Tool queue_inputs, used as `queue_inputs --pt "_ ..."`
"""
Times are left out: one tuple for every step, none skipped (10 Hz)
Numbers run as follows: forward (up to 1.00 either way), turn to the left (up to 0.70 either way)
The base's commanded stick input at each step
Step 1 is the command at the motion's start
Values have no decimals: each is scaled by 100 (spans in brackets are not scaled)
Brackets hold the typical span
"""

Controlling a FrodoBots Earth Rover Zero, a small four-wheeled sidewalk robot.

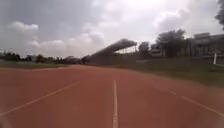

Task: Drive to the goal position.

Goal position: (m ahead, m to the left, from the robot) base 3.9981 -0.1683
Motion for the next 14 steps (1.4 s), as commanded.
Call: queue_inputs --pt "45 0" --pt "45 0" --pt "45 0" --pt "45 0" --pt "45 0" --pt "45 0" --pt "45 0" --pt "45 0" --pt "45 0" --pt "45 0" --pt "45 0" --pt "45 0" --pt "45 0" --pt "45 0"
